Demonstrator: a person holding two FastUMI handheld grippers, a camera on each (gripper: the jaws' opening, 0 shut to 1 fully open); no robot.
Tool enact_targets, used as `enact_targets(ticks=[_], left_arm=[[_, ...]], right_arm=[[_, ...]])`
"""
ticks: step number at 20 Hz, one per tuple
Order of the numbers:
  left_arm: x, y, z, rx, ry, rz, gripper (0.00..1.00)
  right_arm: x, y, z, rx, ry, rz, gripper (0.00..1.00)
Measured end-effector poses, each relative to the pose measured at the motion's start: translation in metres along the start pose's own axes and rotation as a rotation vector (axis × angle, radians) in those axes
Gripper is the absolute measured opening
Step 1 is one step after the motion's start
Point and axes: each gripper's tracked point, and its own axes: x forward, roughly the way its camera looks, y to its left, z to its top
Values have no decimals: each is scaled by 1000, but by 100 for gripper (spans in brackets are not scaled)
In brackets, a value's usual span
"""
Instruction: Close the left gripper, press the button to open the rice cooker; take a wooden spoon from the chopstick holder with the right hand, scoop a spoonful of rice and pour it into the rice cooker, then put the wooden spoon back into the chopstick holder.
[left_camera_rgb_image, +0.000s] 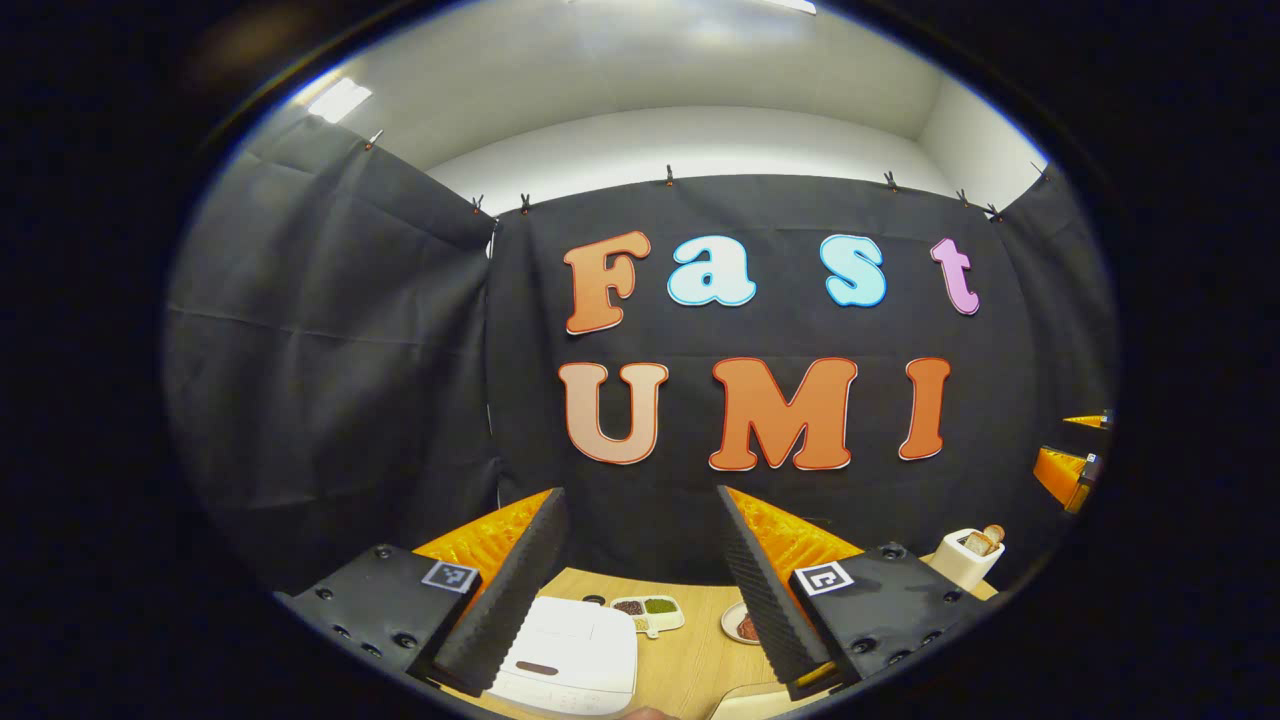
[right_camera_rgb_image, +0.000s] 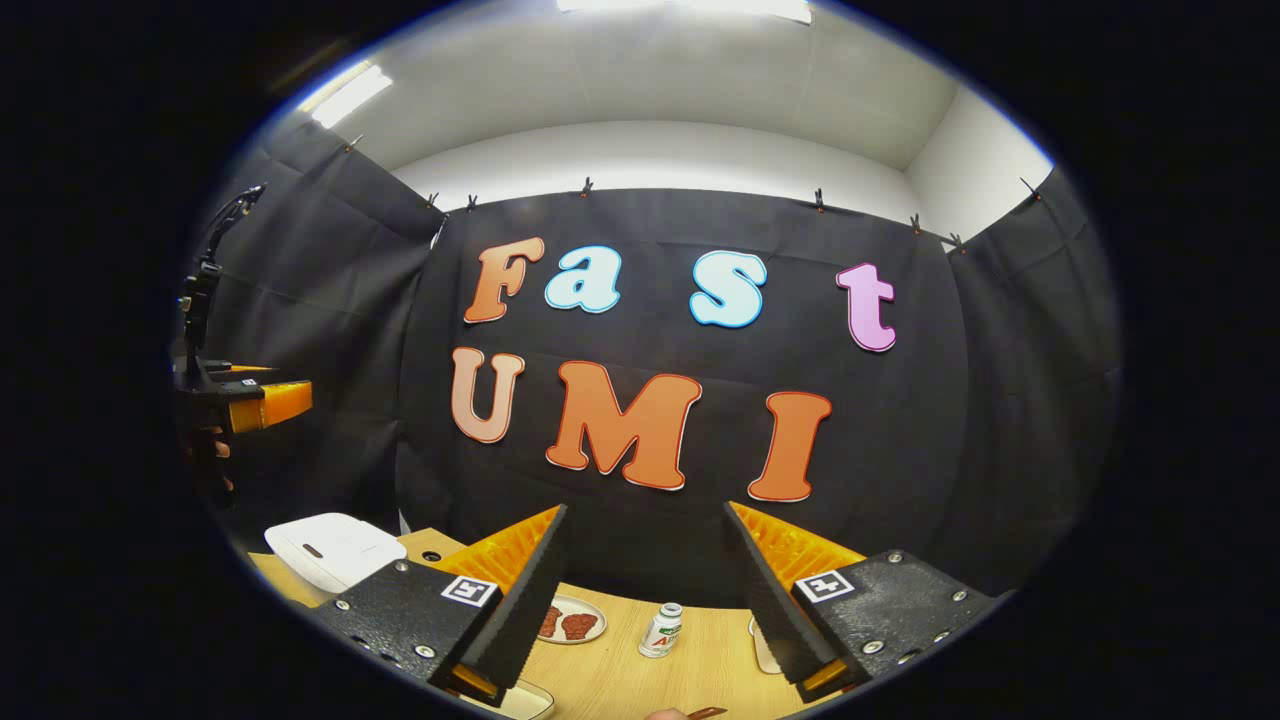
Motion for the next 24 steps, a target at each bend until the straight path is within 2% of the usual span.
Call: enact_targets(ticks=[3, 4, 5, 7, 8, 10, 11, 18, 24], left_arm=[[-1, 4, 3, 4, -8, 6, 100], [0, 3, 3, 4, -7, 4, 100], [-1, 3, 3, 3, -11, 5, 100], [-3, 2, 5, -3, -16, 1, 100], [-2, 2, 6, -3, -17, -3, 99], [-1, 4, 8, 3, -24, 4, 99], [-2, 3, 9, 5, -27, 4, 99], [1, 13, 0, 36, -27, 47, 100], [-2, 10, -9, 55, -19, 44, 100]], right_arm=[[0, 2, 0, 11, 1, 1, 93], [0, 3, 0, 12, 0, -2, 88], [1, 2, 1, 12, -1, -1, 93], [1, 2, 0, 11, 0, 0, 93], [2, 3, 0, 10, -1, 3, 88], [0, 3, -2, 13, 1, 4, 88], [-2, 3, -2, 16, 3, 5, 93], [0, 1, -12, 34, 9, -13, 93], [1, 0, -23, 80, 33, -24, 93]])
